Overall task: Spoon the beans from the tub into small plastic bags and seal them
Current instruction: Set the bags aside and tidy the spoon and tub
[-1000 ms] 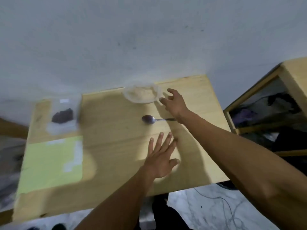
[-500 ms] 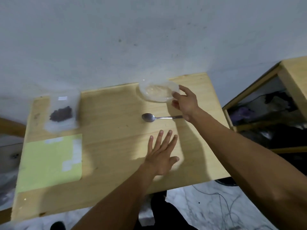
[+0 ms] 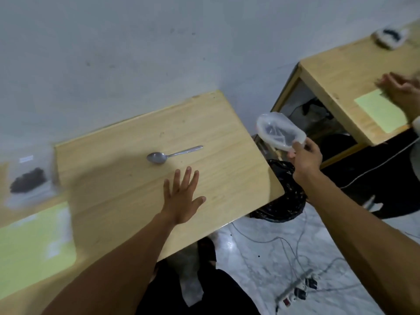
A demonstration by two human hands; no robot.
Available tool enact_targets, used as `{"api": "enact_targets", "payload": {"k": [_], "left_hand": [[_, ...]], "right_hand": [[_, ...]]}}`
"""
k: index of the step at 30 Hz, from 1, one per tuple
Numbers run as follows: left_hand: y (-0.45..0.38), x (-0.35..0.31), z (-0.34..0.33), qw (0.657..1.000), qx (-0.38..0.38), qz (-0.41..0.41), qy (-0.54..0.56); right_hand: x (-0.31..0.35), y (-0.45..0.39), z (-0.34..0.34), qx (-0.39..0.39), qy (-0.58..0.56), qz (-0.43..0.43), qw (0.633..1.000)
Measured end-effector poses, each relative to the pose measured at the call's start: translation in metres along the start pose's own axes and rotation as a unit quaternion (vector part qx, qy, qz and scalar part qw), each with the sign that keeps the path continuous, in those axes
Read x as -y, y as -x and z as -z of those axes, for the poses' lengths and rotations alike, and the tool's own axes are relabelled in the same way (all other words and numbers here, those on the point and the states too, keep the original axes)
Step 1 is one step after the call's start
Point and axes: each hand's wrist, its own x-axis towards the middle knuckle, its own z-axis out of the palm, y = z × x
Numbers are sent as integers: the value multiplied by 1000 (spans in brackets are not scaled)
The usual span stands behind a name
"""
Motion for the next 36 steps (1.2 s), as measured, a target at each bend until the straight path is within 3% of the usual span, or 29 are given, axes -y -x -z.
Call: {"api": "enact_targets", "payload": {"k": [3,7,11,16,21,25,30,36], "left_hand": [[-1,1,0,1000,8,0,8],[-3,2,2,1000,22,-1,14],[-3,1,2,999,30,-8,19],[-1,-1,3,999,26,-10,20],[0,1,1,1000,14,-16,23],[4,1,1,1000,-13,-6,24],[20,19,1,997,-35,55,31],[39,59,8,984,-45,160,68]], "right_hand": [[-20,-9,33,-71,4,-33,997],[-48,-20,62,-111,45,-90,989],[-62,-20,72,-130,56,-106,984],[-62,-15,69,-96,22,-132,986],[-54,-5,46,-85,143,-54,985],[-32,16,7,-7,219,73,973],[-20,52,-54,153,327,237,902],[-34,92,-132,354,440,334,755]]}}
